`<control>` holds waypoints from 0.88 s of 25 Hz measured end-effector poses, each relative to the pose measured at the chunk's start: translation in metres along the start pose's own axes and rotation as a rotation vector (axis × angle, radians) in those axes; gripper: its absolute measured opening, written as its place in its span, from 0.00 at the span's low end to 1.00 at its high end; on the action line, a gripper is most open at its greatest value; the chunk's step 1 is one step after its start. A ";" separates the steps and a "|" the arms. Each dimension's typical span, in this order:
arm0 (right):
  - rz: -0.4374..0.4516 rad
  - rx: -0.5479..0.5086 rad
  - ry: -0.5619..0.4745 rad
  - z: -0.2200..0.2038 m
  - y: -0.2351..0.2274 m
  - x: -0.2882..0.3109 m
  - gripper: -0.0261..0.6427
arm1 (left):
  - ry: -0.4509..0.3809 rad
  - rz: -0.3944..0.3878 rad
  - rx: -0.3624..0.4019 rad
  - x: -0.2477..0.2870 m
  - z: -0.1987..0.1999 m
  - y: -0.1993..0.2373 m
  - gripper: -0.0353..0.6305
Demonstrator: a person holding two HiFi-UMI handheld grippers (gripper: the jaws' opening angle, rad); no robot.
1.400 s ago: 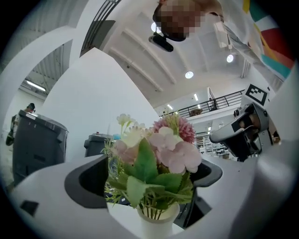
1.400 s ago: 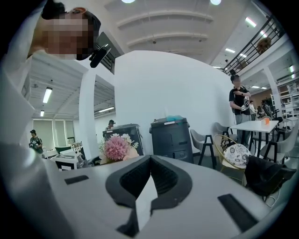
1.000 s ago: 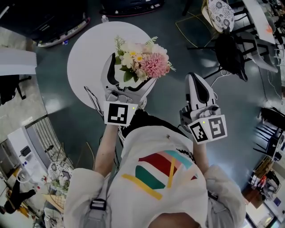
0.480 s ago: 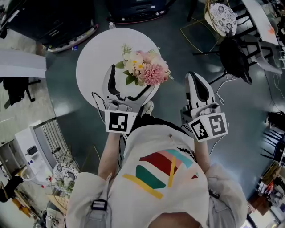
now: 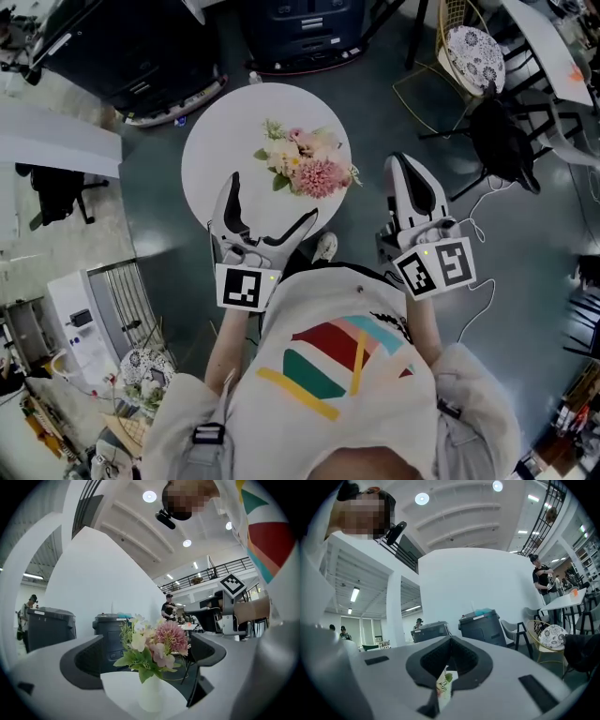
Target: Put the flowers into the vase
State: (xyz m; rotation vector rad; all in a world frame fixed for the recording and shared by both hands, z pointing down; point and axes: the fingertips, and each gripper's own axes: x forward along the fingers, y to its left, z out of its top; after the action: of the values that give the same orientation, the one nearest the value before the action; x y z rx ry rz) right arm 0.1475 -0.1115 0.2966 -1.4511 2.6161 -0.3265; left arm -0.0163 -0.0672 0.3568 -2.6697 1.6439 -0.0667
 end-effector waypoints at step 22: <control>0.061 0.006 -0.111 0.030 0.005 0.010 0.05 | -0.262 0.274 -0.024 -0.009 0.125 0.066 0.06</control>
State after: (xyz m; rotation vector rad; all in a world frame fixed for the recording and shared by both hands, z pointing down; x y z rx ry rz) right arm 0.1444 -0.1213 0.2657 -1.3432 2.5624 -0.2393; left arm -0.0744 -0.0913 0.2299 -2.3174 1.9051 0.2919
